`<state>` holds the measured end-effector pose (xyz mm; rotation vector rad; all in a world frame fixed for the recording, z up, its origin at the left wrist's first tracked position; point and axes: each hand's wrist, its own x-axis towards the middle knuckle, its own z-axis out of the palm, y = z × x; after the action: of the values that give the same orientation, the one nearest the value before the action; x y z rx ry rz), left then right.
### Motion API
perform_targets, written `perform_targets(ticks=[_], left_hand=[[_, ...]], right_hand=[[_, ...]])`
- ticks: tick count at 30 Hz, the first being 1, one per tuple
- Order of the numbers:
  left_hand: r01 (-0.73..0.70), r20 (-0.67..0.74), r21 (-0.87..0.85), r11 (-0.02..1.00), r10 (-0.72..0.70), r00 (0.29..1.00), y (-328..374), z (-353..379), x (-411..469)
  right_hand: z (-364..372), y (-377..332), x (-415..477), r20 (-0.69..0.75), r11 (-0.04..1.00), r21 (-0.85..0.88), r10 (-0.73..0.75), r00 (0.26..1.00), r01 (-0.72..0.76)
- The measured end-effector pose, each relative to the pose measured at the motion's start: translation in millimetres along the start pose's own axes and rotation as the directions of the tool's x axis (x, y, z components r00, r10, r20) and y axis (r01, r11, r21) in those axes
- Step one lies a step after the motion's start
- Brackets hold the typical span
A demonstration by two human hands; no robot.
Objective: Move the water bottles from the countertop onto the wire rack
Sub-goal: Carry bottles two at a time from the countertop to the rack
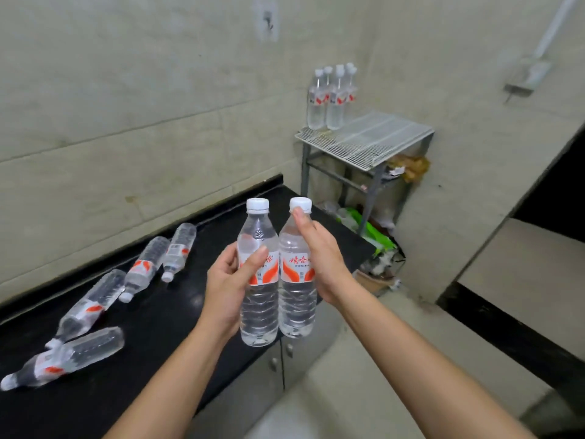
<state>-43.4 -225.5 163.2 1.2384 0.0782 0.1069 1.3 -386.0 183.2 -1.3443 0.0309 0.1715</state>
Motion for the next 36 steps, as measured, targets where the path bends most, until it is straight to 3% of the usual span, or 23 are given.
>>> perform_targets(ticks=[11, 18, 23, 29, 33, 36], left_hand=[[-0.230, 0.183, 0.198, 0.953, 0.195, 0.964, -44, 209, 84], [-0.260, 0.275, 0.155, 0.953, 0.211, 0.938, -86, 303, 200], [-0.315, 0.291, 0.138, 0.939, 0.266, 0.919, -96, 382, 293], [-0.430, 0.303, 0.263, 0.864, 0.349, 0.887, -80, 457, 382], [-0.441, 0.319, 0.296, 0.847, 0.348, 0.882, -89, 488, 434], [-0.398, 0.239, 0.345, 0.850, 0.330, 0.913, -100, 501, 474]], right_hand=[[-198, -81, 44, -0.169, 0.960, -0.048, -0.280, 0.945, 0.276], [-288, -109, 145, -0.252, 0.934, -0.067, -0.357, 0.899, 0.352], [-348, -156, 235, -0.319, 0.916, -0.155, -0.401, 0.859, 0.370], [-405, -206, 323, -0.368, 0.873, -0.182, -0.487, 0.792, 0.452], [-437, -216, 385, -0.325, 0.869, -0.167, -0.495, 0.806, 0.466], [-456, -220, 440, -0.275, 0.863, -0.172, -0.505, 0.818, 0.475]])
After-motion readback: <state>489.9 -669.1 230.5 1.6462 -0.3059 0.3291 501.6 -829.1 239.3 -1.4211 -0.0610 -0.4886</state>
